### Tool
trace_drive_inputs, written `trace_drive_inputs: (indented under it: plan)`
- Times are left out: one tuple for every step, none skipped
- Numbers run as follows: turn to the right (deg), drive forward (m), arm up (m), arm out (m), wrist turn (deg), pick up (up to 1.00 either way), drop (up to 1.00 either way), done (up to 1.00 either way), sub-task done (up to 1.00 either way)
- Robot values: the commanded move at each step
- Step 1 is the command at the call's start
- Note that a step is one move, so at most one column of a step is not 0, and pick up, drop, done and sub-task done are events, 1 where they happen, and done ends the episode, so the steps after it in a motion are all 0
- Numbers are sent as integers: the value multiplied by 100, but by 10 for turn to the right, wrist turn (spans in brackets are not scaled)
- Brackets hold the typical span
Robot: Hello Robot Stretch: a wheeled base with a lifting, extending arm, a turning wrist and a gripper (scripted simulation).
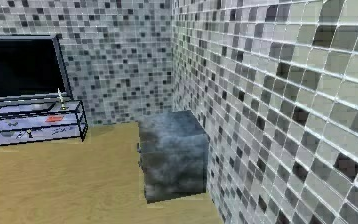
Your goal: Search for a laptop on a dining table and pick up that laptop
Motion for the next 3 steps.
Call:
trace_drive_inputs:
  plan:
    - [-150, 0, 0, 0, 0, 0, 0, 0, 0]
    - [0, 30, 0, 0, 0, 0, 0, 0, 0]
    - [-450, 0, 0, 0, 0, 0, 0, 0, 0]
